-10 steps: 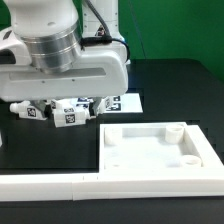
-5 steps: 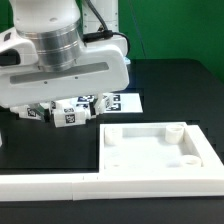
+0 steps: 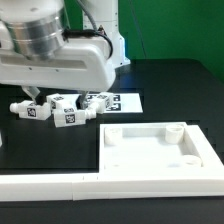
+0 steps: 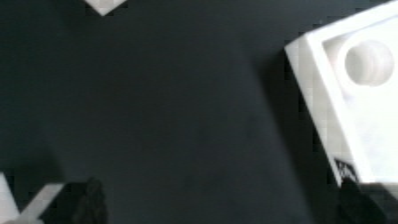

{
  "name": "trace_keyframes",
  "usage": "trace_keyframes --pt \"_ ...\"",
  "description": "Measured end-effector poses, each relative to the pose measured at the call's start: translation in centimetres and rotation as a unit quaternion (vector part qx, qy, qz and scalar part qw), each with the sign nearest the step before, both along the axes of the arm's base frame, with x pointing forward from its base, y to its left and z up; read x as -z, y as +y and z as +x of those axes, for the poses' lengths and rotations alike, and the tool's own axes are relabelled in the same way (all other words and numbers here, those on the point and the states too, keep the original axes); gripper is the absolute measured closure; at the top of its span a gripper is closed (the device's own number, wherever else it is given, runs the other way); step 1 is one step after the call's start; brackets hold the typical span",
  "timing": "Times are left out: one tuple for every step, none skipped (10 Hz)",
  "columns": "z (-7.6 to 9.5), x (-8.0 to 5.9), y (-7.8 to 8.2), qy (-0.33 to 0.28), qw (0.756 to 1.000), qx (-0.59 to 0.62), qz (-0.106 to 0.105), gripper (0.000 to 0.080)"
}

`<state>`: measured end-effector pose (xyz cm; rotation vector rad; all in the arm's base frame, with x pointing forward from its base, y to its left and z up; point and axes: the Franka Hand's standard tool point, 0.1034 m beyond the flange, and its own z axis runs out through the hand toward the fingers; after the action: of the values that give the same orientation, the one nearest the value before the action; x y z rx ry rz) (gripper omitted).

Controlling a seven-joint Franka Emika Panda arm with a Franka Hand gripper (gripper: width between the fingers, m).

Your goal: Assemble one leg

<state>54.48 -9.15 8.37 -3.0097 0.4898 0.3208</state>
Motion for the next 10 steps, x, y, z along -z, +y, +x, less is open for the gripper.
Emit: trace_keyframes --pt "-0.2 0.1 0.1 -0.002 0.999 -0.036 0.007 0.0150" --pt "-0.2 0.1 0.0 -0.006 0.997 -0.072 0.014 0.0150" --pt "-0.2 0.1 0.0 -0.008 0.995 -0.094 0.018 0.0150" --pt "-0.4 0.2 -0.3 -0.006 0.994 -0.104 0.021 0.0150" --pt "-1.1 0.4 -0.5 0.015 0.999 -0.040 0.013 0.0150" --pt "-1.6 0.4 -0.4 0.035 0.999 0.020 0.004 0.0150" --pt "-1.9 0.2 -0.1 0.050 0.996 0.067 0.005 0.0150" --pt "-1.9 -0.1 -0.1 0.062 0.991 0.121 0.016 0.0150" --pt "-1.8 0.0 -0.5 0.066 0.983 0.168 0.017 0.0150" --pt "-1.7 0.1 -0.4 0.068 0.976 0.206 0.008 0.0150"
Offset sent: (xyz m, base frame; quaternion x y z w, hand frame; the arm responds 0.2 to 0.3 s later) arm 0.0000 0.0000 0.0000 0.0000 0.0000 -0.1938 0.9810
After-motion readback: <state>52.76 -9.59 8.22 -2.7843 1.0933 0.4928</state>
